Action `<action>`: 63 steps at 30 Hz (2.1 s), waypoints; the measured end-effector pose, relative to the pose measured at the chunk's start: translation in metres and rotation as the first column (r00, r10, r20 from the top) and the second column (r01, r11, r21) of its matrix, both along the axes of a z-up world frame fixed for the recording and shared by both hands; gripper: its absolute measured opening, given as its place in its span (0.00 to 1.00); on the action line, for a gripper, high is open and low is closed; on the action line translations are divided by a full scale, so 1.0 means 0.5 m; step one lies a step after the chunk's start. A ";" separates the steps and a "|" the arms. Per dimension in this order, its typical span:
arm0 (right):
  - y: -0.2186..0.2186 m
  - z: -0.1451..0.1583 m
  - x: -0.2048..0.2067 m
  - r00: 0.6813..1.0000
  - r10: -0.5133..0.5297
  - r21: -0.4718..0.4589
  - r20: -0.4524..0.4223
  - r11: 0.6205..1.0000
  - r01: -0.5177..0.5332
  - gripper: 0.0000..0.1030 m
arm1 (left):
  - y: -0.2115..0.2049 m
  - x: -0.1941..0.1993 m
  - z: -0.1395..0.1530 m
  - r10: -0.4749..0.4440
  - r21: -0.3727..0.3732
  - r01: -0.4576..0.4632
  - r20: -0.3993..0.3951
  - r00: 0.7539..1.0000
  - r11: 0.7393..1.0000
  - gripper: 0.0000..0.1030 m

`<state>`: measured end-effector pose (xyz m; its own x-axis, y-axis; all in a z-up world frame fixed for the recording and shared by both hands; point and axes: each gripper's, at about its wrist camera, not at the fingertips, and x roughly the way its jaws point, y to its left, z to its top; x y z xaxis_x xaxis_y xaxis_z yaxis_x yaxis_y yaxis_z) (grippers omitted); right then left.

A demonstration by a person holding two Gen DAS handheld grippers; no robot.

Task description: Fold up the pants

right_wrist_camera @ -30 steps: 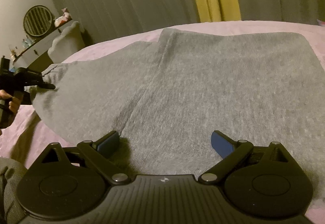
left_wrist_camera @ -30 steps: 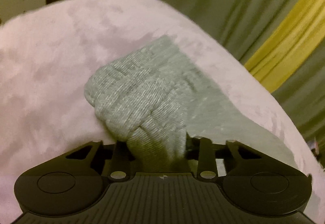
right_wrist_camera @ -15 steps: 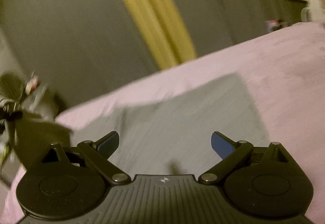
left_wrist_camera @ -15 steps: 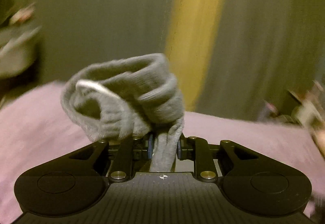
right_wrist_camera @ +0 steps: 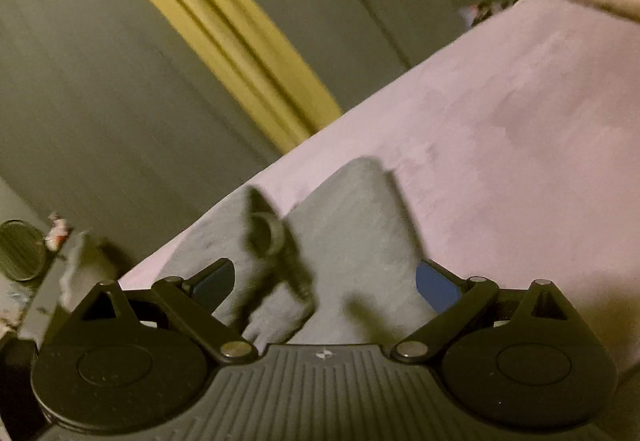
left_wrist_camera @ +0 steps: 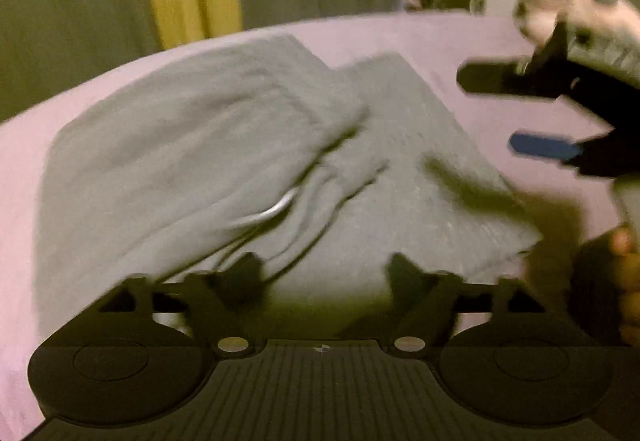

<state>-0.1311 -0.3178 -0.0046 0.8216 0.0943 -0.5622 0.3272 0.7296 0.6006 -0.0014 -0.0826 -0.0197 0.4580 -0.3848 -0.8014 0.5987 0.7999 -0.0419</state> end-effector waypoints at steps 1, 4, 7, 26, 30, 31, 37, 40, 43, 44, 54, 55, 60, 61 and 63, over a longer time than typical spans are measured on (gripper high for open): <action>0.005 -0.002 0.007 1.000 0.021 0.020 0.008 1.000 -0.021 0.95 | 0.037 -0.004 0.017 0.035 -0.033 -0.035 0.003 0.999 0.999 0.88; 0.029 -0.015 0.039 0.997 0.079 0.124 0.017 0.989 -0.080 0.95 | 0.167 -0.024 0.057 0.186 -0.114 -0.180 0.049 0.981 0.977 0.94; 0.041 -0.056 0.079 0.996 0.082 0.273 -0.044 0.960 -0.067 0.95 | 0.278 -0.029 0.063 0.394 -0.128 -0.383 0.072 0.916 0.915 0.94; 0.091 -0.143 0.190 0.995 0.028 0.366 -0.100 0.931 0.011 0.58 | 0.464 -0.012 -0.022 0.683 -0.261 -0.782 -0.383 0.622 0.566 0.94; 0.094 -0.141 0.214 0.991 0.024 0.383 -0.129 0.923 0.027 0.60 | 0.467 -0.008 -0.029 0.681 -0.263 -0.785 -0.391 0.619 0.561 0.94; 0.101 -0.137 0.223 0.990 0.028 0.379 -0.138 0.925 0.027 0.60 | 0.470 -0.008 -0.030 0.682 -0.266 -0.788 -0.398 0.614 0.554 0.94; 0.159 -0.053 0.245 0.997 0.054 0.316 -0.054 0.948 -0.034 0.40 | 0.483 -0.009 -0.033 0.676 -0.290 -0.802 -0.432 0.596 0.522 0.94; 0.173 0.018 0.236 0.997 0.049 0.396 0.060 0.915 -0.069 0.39 | 0.484 -0.009 -0.034 0.675 -0.289 -0.806 -0.442 0.591 0.517 0.94; 0.158 0.075 0.197 0.980 0.028 0.469 0.196 0.875 -0.119 0.39 | 0.484 -0.011 -0.031 0.676 -0.290 -0.809 -0.445 0.587 0.512 0.94; 0.148 0.082 0.178 0.973 0.018 0.474 0.229 0.872 -0.127 0.39 | 0.485 -0.011 -0.031 0.675 -0.292 -0.810 -0.447 0.586 0.509 0.94; 0.030 -0.110 0.019 0.986 -0.102 0.225 -0.133 0.966 0.130 0.43 | 0.480 -0.010 -0.036 0.672 -0.278 -0.811 -0.456 0.584 0.515 0.94; 0.033 -0.098 0.028 0.984 -0.097 0.212 -0.147 0.969 0.127 0.44 | 0.480 -0.011 -0.035 0.675 -0.279 -0.811 -0.452 0.583 0.514 0.94; 0.041 -0.083 0.040 0.986 -0.075 0.156 -0.151 0.983 0.098 0.47 | 0.474 -0.013 -0.034 0.687 -0.266 -0.813 -0.438 0.580 0.517 0.94; 0.039 -0.082 0.037 0.987 -0.072 0.161 -0.145 0.982 0.096 0.45 | 0.473 -0.012 -0.034 0.686 -0.265 -0.812 -0.436 0.582 0.521 0.94; 0.039 -0.069 0.047 0.991 -0.069 0.168 -0.115 0.982 0.088 0.42 | 0.473 -0.011 -0.033 0.686 -0.264 -0.810 -0.433 0.585 0.523 0.94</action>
<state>-0.1075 -0.2985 -0.0388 0.7652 0.1356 -0.6293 0.4492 0.5877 0.6729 -0.0069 0.1537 -0.0362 0.5429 -0.2926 -0.7872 -0.2998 0.8080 -0.5071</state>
